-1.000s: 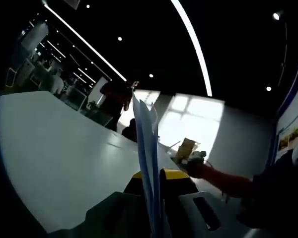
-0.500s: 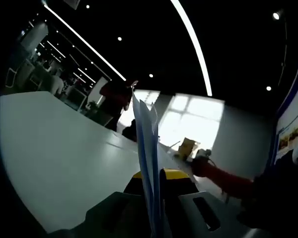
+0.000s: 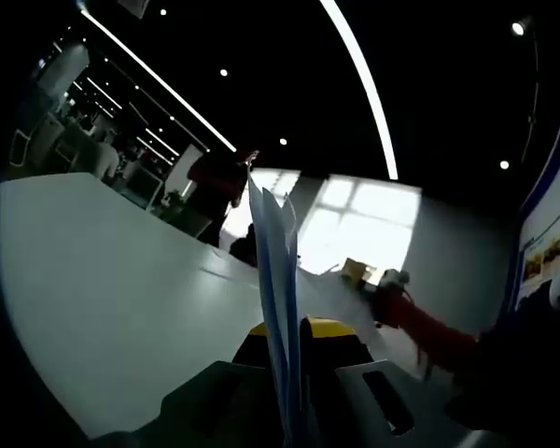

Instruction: Organize the stack of printing papers by aligning and flattening the scattered papers on the table

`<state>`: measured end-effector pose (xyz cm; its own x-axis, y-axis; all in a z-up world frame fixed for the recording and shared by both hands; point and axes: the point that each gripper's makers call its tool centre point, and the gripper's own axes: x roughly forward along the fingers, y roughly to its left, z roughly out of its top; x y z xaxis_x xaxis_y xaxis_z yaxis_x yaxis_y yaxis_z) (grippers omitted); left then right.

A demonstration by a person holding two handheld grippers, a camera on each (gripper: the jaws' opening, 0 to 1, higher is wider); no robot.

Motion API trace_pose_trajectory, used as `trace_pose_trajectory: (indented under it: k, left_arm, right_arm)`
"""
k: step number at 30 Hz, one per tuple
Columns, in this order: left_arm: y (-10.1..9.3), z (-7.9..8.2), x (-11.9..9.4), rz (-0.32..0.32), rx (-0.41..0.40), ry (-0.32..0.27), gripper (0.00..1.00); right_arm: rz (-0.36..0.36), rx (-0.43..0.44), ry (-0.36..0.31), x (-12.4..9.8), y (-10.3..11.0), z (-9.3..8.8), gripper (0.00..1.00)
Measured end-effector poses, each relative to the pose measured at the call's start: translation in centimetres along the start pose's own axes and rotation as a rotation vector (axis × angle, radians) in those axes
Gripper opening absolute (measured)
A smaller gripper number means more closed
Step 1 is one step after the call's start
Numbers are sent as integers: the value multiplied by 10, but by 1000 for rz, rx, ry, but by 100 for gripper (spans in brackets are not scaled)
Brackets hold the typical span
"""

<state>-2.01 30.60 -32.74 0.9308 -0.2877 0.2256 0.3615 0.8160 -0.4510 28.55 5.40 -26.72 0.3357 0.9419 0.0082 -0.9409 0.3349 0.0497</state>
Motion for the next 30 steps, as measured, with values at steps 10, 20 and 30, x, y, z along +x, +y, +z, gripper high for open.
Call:
trace_pose_trajectory:
  k: [10, 20, 30]
  left_arm:
    - [2, 1, 0, -1, -1, 0, 6]
    - [4, 2, -1, 3, 0, 1, 6]
    - [9, 3, -1, 6, 1, 5, 6]
  right_arm:
    - [23, -20, -44, -7, 26, 19, 2]
    - [43, -36, -91, -11, 35, 42, 2]
    - [71, -63, -149, -21, 48, 73, 2]
